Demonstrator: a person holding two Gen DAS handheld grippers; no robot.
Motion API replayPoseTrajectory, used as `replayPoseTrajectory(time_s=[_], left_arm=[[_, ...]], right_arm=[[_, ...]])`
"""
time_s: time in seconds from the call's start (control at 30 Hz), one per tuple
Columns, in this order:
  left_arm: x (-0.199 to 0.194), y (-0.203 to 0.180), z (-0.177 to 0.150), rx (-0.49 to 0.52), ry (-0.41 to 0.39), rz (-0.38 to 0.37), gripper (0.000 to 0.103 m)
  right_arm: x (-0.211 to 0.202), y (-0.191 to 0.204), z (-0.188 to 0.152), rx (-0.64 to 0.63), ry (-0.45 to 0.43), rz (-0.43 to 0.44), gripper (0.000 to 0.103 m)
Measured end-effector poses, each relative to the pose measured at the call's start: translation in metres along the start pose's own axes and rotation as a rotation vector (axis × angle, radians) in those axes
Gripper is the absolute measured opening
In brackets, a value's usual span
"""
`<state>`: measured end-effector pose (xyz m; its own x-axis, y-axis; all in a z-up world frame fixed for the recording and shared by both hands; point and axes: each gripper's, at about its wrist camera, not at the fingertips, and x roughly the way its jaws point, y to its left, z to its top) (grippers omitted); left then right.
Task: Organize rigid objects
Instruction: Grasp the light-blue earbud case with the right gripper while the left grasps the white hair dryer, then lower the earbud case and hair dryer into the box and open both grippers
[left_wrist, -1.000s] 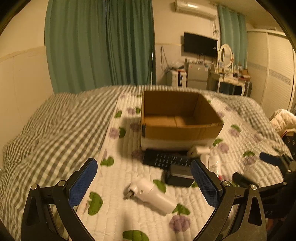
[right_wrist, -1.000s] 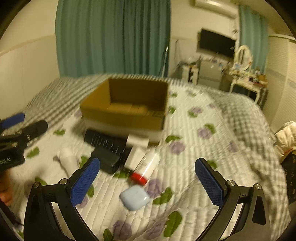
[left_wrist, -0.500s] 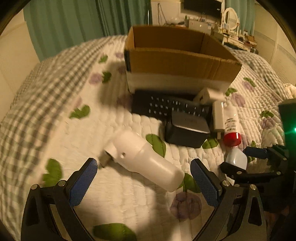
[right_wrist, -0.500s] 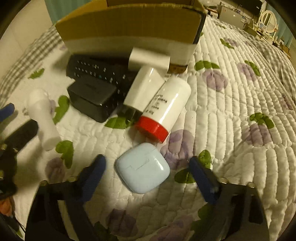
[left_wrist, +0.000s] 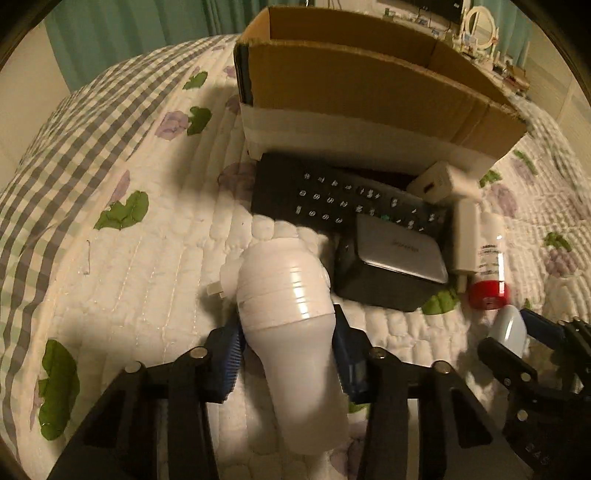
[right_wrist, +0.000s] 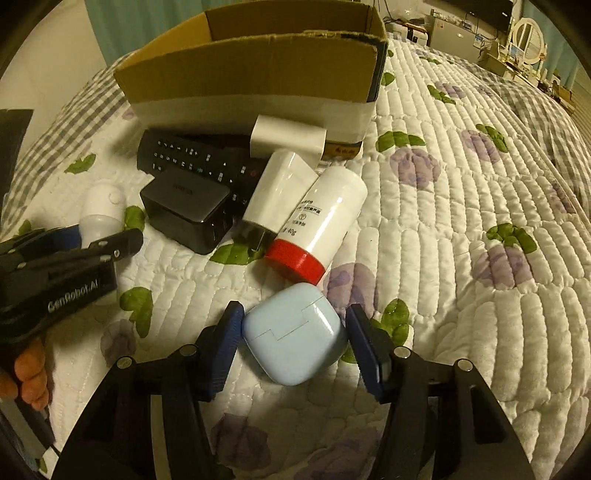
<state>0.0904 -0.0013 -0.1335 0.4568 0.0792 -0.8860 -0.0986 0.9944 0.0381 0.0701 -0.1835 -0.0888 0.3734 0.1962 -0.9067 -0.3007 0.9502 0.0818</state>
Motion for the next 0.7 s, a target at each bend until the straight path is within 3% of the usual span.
replayPoseTrajectory(time_s=[0.13,0.33,0.47,0.7], left_arm=[[-0.020,-0.005,-0.006,0.031,-0.034,-0.005,0.044],[-0.075,-0.006,0.000,0.065,-0.147,-0.035,0.044],[-0.107,-0.006,0.030,0.106,-0.240,-0.065,0.044],[-0.131,-0.007,0.099,0.128,-0.353,-0.100,0.044]], right_arm=[[-0.015,-0.001,0.000,0.006,-0.030,0.000,0.057],[-0.053,0.004,0.004,-0.019,-0.128,0.029,0.057],[-0.087,0.014,0.017,-0.061,-0.189,0.023,0.057],[-0.148,0.026,0.083,-0.140,-0.346,-0.011,0.057]])
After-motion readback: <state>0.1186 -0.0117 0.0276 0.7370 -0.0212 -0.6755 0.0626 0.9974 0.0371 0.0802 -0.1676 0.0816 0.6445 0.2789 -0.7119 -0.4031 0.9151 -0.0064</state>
